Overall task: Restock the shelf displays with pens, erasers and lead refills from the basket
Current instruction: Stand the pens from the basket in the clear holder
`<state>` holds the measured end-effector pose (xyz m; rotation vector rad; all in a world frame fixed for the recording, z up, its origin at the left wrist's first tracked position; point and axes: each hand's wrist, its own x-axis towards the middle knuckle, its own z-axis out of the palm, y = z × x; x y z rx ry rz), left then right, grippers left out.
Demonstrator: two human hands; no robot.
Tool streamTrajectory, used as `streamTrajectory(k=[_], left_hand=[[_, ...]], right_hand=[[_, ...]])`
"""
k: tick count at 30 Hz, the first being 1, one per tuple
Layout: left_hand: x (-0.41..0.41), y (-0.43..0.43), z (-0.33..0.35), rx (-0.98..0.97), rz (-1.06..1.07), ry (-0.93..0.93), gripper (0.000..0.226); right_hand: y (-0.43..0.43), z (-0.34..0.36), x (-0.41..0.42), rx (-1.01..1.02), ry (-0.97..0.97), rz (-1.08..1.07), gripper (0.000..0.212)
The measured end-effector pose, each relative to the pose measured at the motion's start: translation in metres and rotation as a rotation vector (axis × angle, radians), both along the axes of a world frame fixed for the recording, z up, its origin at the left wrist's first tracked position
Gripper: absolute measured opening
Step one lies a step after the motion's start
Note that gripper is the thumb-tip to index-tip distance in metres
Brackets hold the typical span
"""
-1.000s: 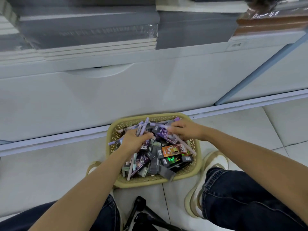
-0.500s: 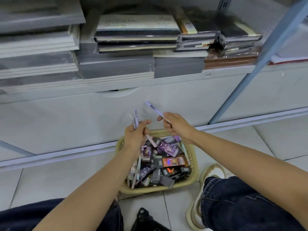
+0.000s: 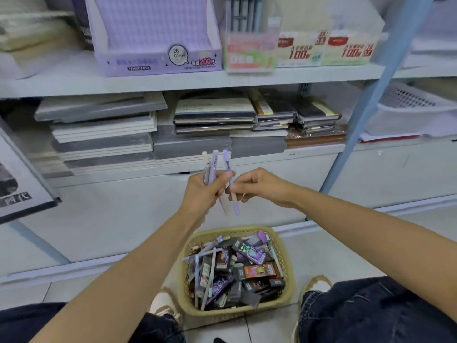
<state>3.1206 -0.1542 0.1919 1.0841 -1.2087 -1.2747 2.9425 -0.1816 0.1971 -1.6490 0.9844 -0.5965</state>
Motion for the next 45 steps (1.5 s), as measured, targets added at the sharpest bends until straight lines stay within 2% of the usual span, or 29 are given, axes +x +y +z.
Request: streamTrajectory(k=[2, 8, 14, 16, 23, 29, 35, 40, 45], left_hand=[[0.002, 0.000, 0.021, -0.058, -0.007, -0.049, 0.029], [0.006, 0.001, 0.083, -0.129, -0.083, -0.130, 0.016], [-0.003, -0.005, 0.142, -0.222, -0.156, -0.144, 0.021], [-0.003, -0.013, 0.163, -0.249, -0.161, -0.166, 0.025], [0.011, -0.055, 0.225, -0.314, -0.184, -0.164, 0.025], [0.020, -0.079, 0.241, -0.358, -0.197, -0.128, 0.020], [0.021, -0.094, 0.244, -0.409, -0.133, -0.141, 0.016], [0.020, -0.102, 0.244, -0.383, -0.011, -0.083, 0.017], [0.019, -0.112, 0.243, -0.364, 0.036, -0.039, 0.019]], right_hand=[[-0.004, 0.027, -0.002, -0.078, 0.023, 0.022, 0.018], [-0.010, 0.112, -0.005, -0.380, -0.116, -0.099, 0.021], [-0.013, 0.165, -0.008, -0.452, -0.147, -0.082, 0.023], [-0.016, 0.187, -0.012, -0.531, -0.156, -0.102, 0.020], [-0.047, 0.274, -0.036, -0.775, -0.339, -0.411, 0.012], [-0.085, 0.295, -0.043, -0.884, -0.193, -0.589, 0.021], [-0.106, 0.299, -0.037, -0.875, -0.401, -0.639, 0.016], [-0.123, 0.286, -0.031, -0.853, -0.108, -0.588, 0.017], [-0.134, 0.276, -0.027, -0.893, 0.007, -0.532, 0.018]])
